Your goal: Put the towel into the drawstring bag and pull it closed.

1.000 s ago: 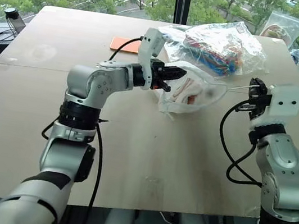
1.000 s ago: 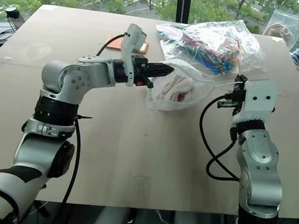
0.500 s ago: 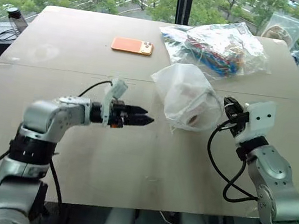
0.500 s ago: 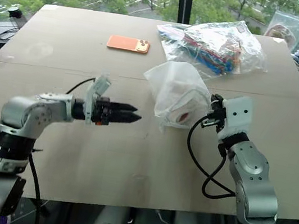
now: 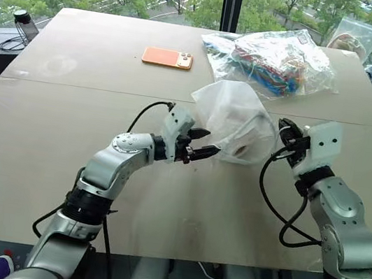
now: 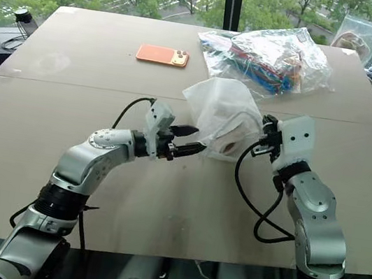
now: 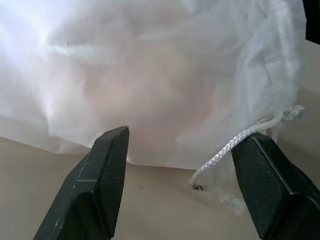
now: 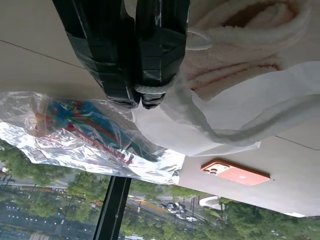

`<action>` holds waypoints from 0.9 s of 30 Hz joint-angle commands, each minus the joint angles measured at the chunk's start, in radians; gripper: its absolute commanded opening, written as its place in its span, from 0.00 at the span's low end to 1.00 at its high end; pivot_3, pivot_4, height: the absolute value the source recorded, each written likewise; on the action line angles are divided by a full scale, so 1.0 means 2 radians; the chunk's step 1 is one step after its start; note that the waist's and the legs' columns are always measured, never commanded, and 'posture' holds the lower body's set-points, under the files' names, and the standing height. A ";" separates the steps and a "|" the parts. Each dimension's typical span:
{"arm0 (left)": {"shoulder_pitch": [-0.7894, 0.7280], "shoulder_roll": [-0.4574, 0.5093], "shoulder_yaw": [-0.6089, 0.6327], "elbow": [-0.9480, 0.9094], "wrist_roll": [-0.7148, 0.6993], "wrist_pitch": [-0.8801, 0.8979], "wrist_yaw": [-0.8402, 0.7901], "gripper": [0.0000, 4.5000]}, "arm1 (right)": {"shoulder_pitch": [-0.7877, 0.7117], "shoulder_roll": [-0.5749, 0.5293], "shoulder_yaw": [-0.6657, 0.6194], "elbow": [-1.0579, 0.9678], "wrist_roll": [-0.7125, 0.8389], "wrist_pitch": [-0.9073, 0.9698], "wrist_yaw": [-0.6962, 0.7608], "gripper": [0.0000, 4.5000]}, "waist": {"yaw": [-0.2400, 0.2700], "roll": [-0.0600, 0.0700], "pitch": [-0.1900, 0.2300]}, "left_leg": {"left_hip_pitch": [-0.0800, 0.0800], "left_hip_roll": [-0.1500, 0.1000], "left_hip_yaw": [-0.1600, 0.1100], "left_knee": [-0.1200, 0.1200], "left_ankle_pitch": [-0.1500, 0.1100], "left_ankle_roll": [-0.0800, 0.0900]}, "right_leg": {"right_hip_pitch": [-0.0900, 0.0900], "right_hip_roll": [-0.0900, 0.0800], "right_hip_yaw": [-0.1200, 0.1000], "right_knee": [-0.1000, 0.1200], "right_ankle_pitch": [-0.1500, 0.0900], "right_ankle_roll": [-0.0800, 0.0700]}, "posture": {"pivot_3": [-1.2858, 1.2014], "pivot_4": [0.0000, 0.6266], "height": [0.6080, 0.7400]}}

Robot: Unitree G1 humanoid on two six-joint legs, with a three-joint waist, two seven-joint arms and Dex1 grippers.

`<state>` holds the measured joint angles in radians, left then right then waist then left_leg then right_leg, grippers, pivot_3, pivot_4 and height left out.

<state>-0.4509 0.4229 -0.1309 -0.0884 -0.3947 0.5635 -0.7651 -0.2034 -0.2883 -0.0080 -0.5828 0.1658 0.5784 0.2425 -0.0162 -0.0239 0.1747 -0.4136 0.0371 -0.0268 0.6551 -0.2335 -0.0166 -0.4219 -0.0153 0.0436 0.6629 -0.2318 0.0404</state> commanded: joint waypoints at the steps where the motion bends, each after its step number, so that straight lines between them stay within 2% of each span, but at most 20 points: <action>1: 0.000 0.005 -0.004 -0.008 -0.001 -0.020 -0.026 0.71 | -0.009 -0.002 -0.007 -0.015 0.003 -0.011 0.001 0.00 | 0.000 0.000 0.000 | 0.000 0.000 0.000 0.000 0.000 0.000 | 0.000 0.000 0.000 0.000 0.000 0.000 | 0.52 0.24 1.00; 2: 0.003 0.010 -0.005 -0.011 -0.005 -0.018 -0.038 0.59 | -0.010 -0.002 -0.007 -0.015 0.003 -0.010 0.001 0.00 | 0.000 0.000 0.000 | 0.000 0.000 0.000 0.000 0.000 0.000 | 0.000 0.000 0.000 0.000 0.000 0.000 | 0.52 0.24 1.00; 3: 0.006 0.014 -0.005 -0.014 -0.008 -0.018 -0.049 0.56 | -0.011 -0.002 -0.007 -0.016 0.003 -0.009 0.000 0.00 | -0.001 0.000 0.000 | 0.000 0.000 0.000 0.000 0.000 0.000 | 0.000 0.000 0.000 0.000 0.000 0.000 | 0.52 0.24 1.00; 4: 0.008 0.016 -0.004 -0.015 -0.009 -0.018 -0.056 0.43 | -0.013 -0.002 -0.007 -0.016 0.003 -0.008 0.000 0.00 | -0.001 0.000 0.000 | 0.000 0.000 0.000 0.000 0.000 0.000 | 0.000 0.000 0.000 0.000 0.000 0.000 | 0.52 0.24 1.00; 8: 0.009 0.017 0.006 -0.013 -0.006 -0.022 -0.058 0.06 | -0.014 -0.004 -0.008 -0.017 0.002 -0.005 0.000 0.00 | 0.000 0.000 0.000 | 0.000 0.000 0.000 0.000 0.000 0.000 | 0.000 0.000 0.000 0.000 0.000 0.000 | 0.52 0.24 1.00; 9: 0.011 0.017 0.009 -0.015 -0.007 -0.022 -0.058 0.01 | -0.014 -0.004 -0.007 -0.017 0.002 -0.004 0.000 0.00 | 0.000 0.000 0.000 | 0.000 0.000 0.000 0.000 0.000 0.000 | 0.000 0.000 0.000 0.000 0.000 0.000 | 0.52 0.24 1.00; 18: 0.023 0.030 0.035 -0.045 -0.037 -0.003 -0.065 0.01 | -0.020 -0.005 -0.008 -0.013 0.000 0.000 -0.003 0.00 | -0.001 0.000 0.000 | 0.000 0.000 0.000 0.000 0.000 0.000 | 0.000 0.000 0.000 0.000 0.000 0.000 | 0.52 0.24 1.00; 19: 0.023 0.035 0.036 -0.048 -0.041 0.002 -0.070 0.13 | -0.021 -0.005 -0.009 -0.011 -0.001 0.000 -0.003 0.00 | -0.001 0.000 0.000 | 0.000 0.000 0.000 0.000 0.000 0.000 | 0.000 0.000 0.000 0.000 0.000 0.000 | 0.52 0.24 1.00; 20: 0.023 0.040 0.036 -0.050 -0.037 -0.002 -0.072 0.18 | -0.022 -0.006 -0.009 -0.009 -0.001 0.000 -0.003 0.00 | -0.001 0.000 0.000 | 0.000 0.000 0.000 0.000 0.000 0.000 | 0.000 0.000 0.000 0.000 0.000 0.000 | 0.52 0.24 1.00; 21: 0.024 0.043 0.035 -0.052 -0.030 -0.009 -0.069 0.28 | -0.024 -0.006 -0.010 -0.008 0.000 0.000 -0.003 0.00 | 0.000 0.000 0.000 | 0.000 0.000 0.000 0.000 0.000 0.000 | 0.000 0.000 0.000 0.000 0.000 0.000 | 0.52 0.24 1.00; 24: 0.027 0.050 0.029 -0.055 -0.018 -0.024 -0.065 0.61 | -0.027 -0.006 -0.010 -0.004 0.000 -0.001 -0.004 0.00 | 0.000 0.000 0.000 | 0.000 0.000 0.000 0.000 0.000 0.000 | 0.000 0.000 0.000 0.000 0.000 0.000 | 0.52 0.24 1.00; 25: 0.029 0.052 0.026 -0.057 -0.016 -0.027 -0.067 0.68 | -0.028 -0.006 -0.009 -0.002 0.000 -0.002 -0.004 0.00 | 0.000 0.000 0.000 | 0.000 0.000 0.000 0.000 0.000 0.000 | 0.000 0.000 0.000 0.000 0.000 0.000 | 0.52 0.24 1.00; 27: 0.035 0.054 0.019 -0.060 -0.008 -0.036 -0.069 0.68 | -0.029 -0.006 -0.009 -0.001 0.000 -0.003 -0.005 0.00 | 0.000 0.000 0.000 | 0.000 0.000 0.000 0.000 0.000 0.000 | 0.000 0.000 0.000 0.000 0.000 0.000 | 0.52 0.24 1.00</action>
<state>-0.3852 0.5233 -0.0875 -0.1589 -0.4192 0.5225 -0.8931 -0.2456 -0.2961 -0.0097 -0.5663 0.1648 0.5854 0.2351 -0.0168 -0.0239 0.1747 -0.4135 0.0373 -0.0271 0.6551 -0.2335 -0.0166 -0.4219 -0.0152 0.0433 0.6629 -0.2319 0.0403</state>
